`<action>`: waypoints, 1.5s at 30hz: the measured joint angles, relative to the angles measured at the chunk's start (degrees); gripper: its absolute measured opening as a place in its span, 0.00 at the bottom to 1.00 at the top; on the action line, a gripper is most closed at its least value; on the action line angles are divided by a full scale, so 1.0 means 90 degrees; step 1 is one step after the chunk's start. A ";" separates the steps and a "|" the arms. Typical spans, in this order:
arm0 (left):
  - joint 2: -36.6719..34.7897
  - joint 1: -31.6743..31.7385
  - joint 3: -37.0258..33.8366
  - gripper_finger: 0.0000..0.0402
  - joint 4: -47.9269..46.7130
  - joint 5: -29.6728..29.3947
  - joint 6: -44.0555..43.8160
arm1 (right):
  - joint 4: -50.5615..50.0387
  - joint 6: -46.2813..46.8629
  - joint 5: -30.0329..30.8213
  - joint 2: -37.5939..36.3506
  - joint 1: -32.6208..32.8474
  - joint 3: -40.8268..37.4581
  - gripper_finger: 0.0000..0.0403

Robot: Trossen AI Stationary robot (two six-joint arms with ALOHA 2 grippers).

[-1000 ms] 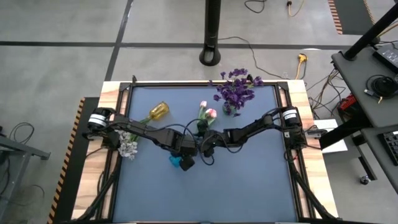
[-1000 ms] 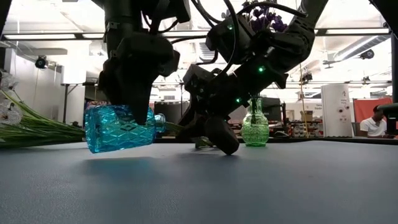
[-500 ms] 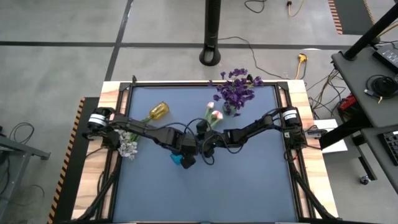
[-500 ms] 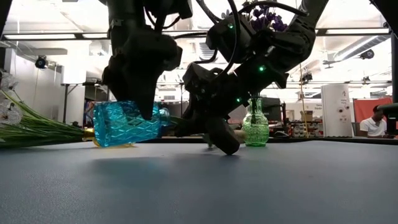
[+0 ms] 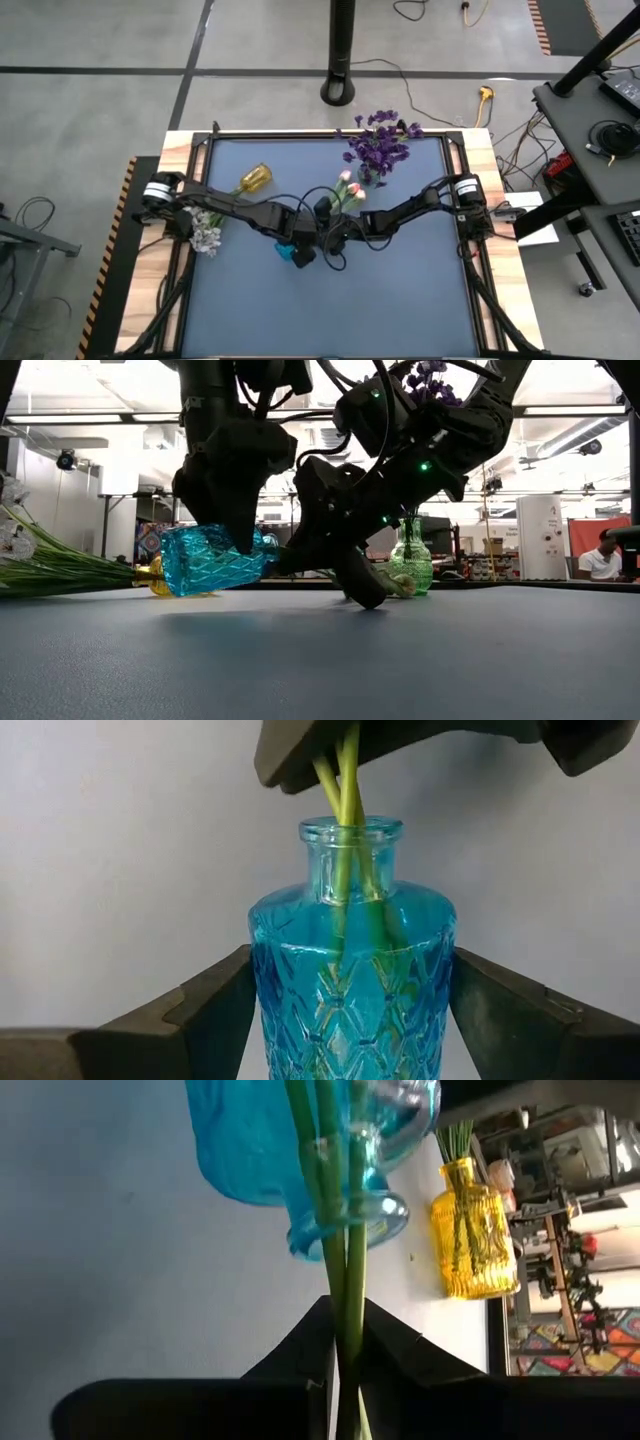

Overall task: Sort flowers into vase by color
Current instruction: Put the blue vase with flowers on the table

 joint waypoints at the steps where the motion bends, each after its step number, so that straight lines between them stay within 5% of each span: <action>1: 0.0030 0.0006 0.0002 0.69 0.0026 -0.0023 0.0017 | 0.0022 -0.0043 -0.0035 0.0000 0.0003 0.0001 0.07; 13: 0.0169 0.0023 0.0002 0.67 0.0033 -0.0305 0.0230 | -0.0152 0.0205 -0.0135 0.0012 0.0021 0.0162 0.10; 30: 0.0169 0.0023 0.0002 0.65 0.0065 -0.0572 0.0449 | -0.0194 0.0642 0.0123 0.0002 0.0033 0.0162 0.46; 45: 0.0172 -0.0060 -0.0116 0.64 0.0055 -0.0641 0.0455 | -0.0381 0.1086 0.0431 -0.0062 0.0136 0.0162 0.51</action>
